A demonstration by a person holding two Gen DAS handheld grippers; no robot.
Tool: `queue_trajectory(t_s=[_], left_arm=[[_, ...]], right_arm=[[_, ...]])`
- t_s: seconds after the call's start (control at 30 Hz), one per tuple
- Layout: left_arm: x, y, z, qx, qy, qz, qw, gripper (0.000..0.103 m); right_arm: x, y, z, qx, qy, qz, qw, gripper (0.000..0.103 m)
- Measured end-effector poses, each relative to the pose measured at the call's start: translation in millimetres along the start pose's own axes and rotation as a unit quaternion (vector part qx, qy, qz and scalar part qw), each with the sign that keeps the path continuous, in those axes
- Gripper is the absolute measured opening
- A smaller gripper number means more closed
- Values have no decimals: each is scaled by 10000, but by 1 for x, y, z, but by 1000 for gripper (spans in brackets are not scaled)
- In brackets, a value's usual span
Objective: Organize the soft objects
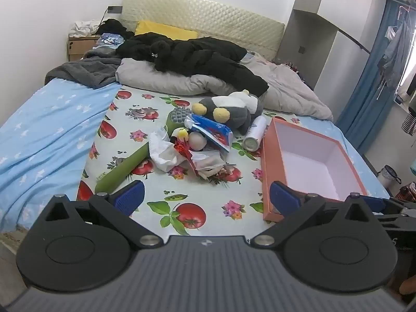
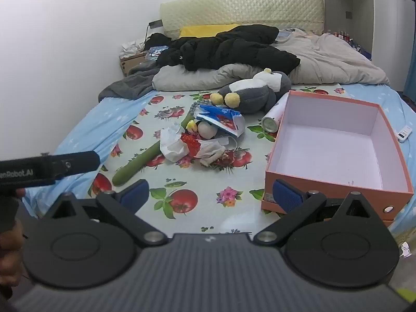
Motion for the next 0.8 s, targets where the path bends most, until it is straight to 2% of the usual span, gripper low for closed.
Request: queue_trajectory(t_s=[0.3,0.57,0.8], left_arm=[[5,-5,4,46,63,-65,9999,103],[2,-10,-11,4,-21,-44,10000,103],[-1,4,-2,-21,51,-120,9999,103]], right_arm=[[2,3,2,54,5,-39,10000,103],[3,0,-3,57,-9,-15,10000,103],[3,4,4,59,20,-42,10000,103]])
Point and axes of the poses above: each gripper's, at about its wrist camera, not at the fingertips, and y roughly the way its jaws point, z to its right, x to its underside, the point moved 2 cm from there along y, roughly the way its jaws point, and after that the axes turned 14 degrees about x, right-handed, at the moved point
